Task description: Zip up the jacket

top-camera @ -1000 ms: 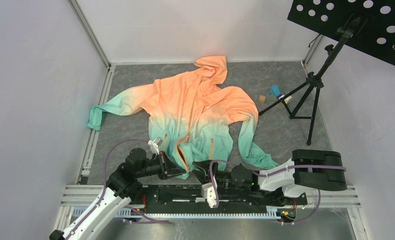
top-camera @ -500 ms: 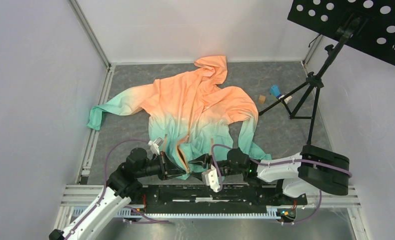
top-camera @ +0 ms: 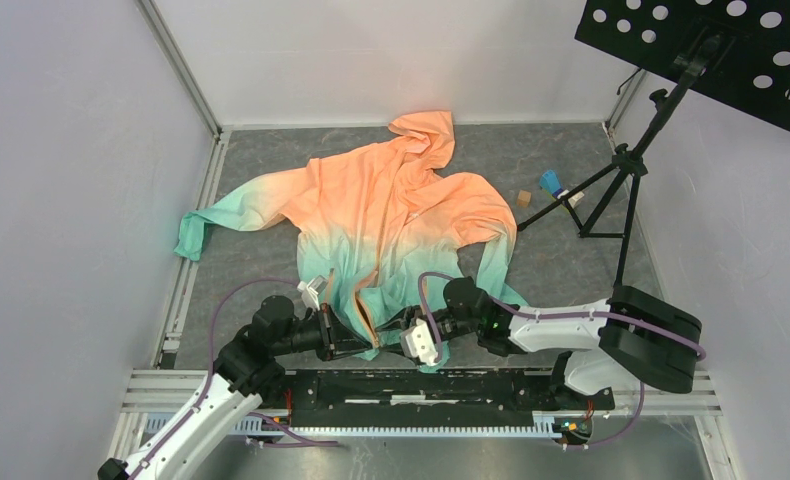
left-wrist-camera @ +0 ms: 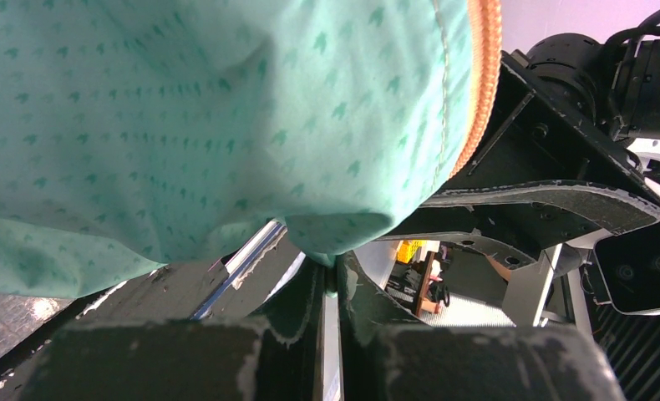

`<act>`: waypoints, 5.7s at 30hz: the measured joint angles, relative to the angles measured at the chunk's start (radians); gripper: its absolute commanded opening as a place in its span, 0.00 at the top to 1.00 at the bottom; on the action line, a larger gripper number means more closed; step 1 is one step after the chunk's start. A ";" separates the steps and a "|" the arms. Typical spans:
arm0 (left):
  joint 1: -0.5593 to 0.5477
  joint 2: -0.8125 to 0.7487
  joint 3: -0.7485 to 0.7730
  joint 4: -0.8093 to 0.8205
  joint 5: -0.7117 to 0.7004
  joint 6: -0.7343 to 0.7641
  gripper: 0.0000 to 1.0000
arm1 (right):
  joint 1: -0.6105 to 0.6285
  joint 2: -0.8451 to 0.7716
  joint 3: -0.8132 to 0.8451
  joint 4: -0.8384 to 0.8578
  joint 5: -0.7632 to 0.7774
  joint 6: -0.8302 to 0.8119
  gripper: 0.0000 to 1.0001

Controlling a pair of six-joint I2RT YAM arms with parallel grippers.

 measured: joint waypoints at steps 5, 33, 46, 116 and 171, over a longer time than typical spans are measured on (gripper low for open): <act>0.000 0.002 0.000 0.000 0.000 0.000 0.98 | -0.008 0.001 0.000 -0.023 -0.020 -0.003 0.54; 0.000 0.009 0.006 -0.004 0.004 0.011 0.98 | -0.018 0.038 0.031 -0.048 -0.031 -0.014 0.76; 0.000 0.010 0.007 -0.008 0.005 0.011 0.98 | -0.018 0.038 0.034 -0.057 -0.008 -0.013 1.00; -0.006 0.468 0.533 -0.739 -0.095 0.613 0.98 | -0.338 0.486 0.962 -1.023 0.808 0.441 1.00; -0.006 0.484 1.210 -0.387 -0.512 0.741 0.00 | -0.502 -0.625 0.700 -1.069 0.703 0.659 0.03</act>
